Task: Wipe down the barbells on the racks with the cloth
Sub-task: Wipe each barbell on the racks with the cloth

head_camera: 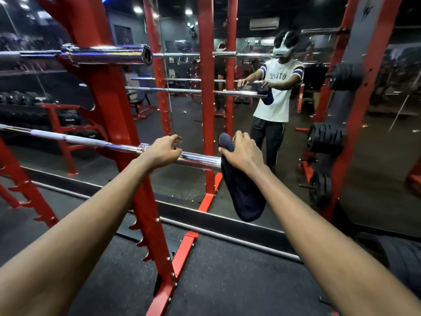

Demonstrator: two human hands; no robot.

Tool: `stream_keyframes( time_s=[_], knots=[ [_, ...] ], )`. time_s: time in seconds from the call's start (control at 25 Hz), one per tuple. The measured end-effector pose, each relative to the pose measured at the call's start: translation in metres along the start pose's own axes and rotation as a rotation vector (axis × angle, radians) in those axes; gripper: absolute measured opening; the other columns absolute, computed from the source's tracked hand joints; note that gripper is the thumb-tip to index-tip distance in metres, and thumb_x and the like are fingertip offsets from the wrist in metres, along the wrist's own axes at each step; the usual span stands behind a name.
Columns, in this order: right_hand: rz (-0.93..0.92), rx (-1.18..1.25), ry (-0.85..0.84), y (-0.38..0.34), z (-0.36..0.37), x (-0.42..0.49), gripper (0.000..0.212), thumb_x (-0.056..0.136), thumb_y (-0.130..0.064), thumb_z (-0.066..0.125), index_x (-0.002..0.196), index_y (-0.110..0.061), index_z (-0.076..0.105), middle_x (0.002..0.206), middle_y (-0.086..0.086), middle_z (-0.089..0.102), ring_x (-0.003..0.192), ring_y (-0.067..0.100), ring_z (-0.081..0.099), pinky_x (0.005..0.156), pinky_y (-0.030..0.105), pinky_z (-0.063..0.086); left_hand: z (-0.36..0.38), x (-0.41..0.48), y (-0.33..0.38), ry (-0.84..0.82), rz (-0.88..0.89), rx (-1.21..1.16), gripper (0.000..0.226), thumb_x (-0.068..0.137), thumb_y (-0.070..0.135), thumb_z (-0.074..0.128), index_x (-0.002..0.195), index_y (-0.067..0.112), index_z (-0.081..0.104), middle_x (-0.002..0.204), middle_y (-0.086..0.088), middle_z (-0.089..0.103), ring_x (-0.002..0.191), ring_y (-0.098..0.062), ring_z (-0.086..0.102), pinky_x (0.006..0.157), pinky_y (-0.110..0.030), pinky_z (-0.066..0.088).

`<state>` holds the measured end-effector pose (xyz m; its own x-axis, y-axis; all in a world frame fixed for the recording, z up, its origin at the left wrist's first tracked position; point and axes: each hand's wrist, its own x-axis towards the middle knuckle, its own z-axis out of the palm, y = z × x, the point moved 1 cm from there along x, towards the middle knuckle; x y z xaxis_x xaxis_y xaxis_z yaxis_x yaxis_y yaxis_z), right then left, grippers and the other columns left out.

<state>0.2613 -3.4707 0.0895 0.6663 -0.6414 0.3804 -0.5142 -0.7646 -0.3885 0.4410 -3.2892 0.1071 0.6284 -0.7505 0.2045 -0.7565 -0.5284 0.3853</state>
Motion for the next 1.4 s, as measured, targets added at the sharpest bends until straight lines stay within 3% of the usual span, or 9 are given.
stream_keyframes(
  time_s=[0.2,0.36,0.56,0.68,0.8,0.92,1.0,1.24,1.4],
  knots=[
    [-0.015,-0.218,0.191,-0.010,0.048,-0.015,0.063,0.091,-0.070,0.046,0.098,-0.011,0.067,0.104,0.013,0.070,0.099,0.039,0.065,0.080,0.045,0.050,0.028,0.037,-0.037,-0.052,0.143,0.115,0.024,0.097,0.030,0.048,0.102,0.015,0.066,0.106,-0.013,0.069,0.100,-0.032,0.062,0.082,-0.036,0.046],
    [0.005,-0.177,0.240,-0.053,0.072,-0.014,0.048,0.088,-0.054,0.043,0.090,-0.012,0.067,0.094,0.013,0.069,0.086,0.040,0.065,0.074,0.044,0.049,0.032,0.058,-0.060,-0.038,0.268,0.172,0.032,0.102,0.037,0.038,0.083,0.019,0.057,0.091,-0.010,0.066,0.089,-0.033,0.061,0.078,-0.041,0.047],
    [-0.110,-0.134,0.285,-0.048,0.082,-0.018,0.031,0.092,-0.047,0.053,0.105,-0.019,0.061,0.101,0.004,0.067,0.094,0.032,0.063,0.083,0.044,0.047,0.039,0.067,-0.079,0.036,0.394,0.218,0.046,0.101,0.049,0.026,0.075,0.024,0.054,0.080,-0.001,0.063,0.077,-0.026,0.059,0.070,-0.040,0.047],
    [0.024,-0.055,0.435,-0.011,0.071,-0.027,0.027,0.093,-0.044,0.058,0.106,-0.020,0.063,0.107,0.001,0.068,0.097,0.031,0.065,0.086,0.043,0.047,0.048,0.074,-0.085,0.131,0.416,0.219,0.048,0.100,0.048,0.024,0.072,0.022,0.053,0.077,-0.002,0.065,0.073,-0.027,0.059,0.063,-0.037,0.044],
    [0.178,0.095,0.510,-0.005,0.068,-0.025,0.037,0.089,-0.027,0.070,0.123,-0.025,0.058,0.124,0.001,0.059,0.108,0.029,0.062,0.088,0.042,0.050,0.050,0.082,-0.088,0.169,0.425,0.223,0.048,0.098,0.045,0.028,0.066,0.021,0.055,0.070,-0.006,0.066,0.069,-0.032,0.061,0.059,-0.036,0.041],
    [0.188,-0.033,0.470,-0.036,0.079,-0.011,0.022,0.092,-0.032,0.062,0.113,-0.027,0.060,0.114,0.001,0.060,0.099,0.031,0.062,0.084,0.042,0.050,0.045,0.089,-0.091,0.153,0.463,0.230,0.052,0.099,0.045,0.030,0.059,0.020,0.053,0.059,-0.004,0.058,0.063,-0.031,0.060,0.057,-0.034,0.039],
    [0.142,-0.079,0.426,-0.060,0.093,-0.005,0.024,0.093,-0.041,0.055,0.109,-0.024,0.061,0.109,0.002,0.062,0.096,0.032,0.061,0.083,0.042,0.050,0.046,0.088,-0.093,0.193,0.470,0.253,0.056,0.098,0.046,0.028,0.061,0.017,0.057,0.055,-0.003,0.057,0.060,-0.030,0.060,0.055,-0.033,0.039],
    [0.007,-0.053,0.427,-0.071,0.110,-0.019,0.029,0.093,-0.039,0.057,0.118,-0.024,0.060,0.120,-0.004,0.060,0.105,0.026,0.056,0.097,0.042,0.046,0.052,0.085,-0.091,0.241,0.434,0.301,0.054,0.097,0.043,0.029,0.059,0.015,0.055,0.056,-0.006,0.062,0.060,-0.032,0.063,0.058,-0.035,0.046],
    [0.218,-0.078,0.594,-0.033,0.093,-0.024,0.026,0.091,-0.032,0.064,0.113,-0.018,0.066,0.127,-0.001,0.063,0.111,0.031,0.058,0.098,0.044,0.045,0.052,0.086,-0.091,0.257,0.460,0.299,0.055,0.096,0.042,0.030,0.061,0.011,0.060,0.059,-0.011,0.064,0.062,-0.037,0.063,0.052,-0.032,0.029]
  ],
)
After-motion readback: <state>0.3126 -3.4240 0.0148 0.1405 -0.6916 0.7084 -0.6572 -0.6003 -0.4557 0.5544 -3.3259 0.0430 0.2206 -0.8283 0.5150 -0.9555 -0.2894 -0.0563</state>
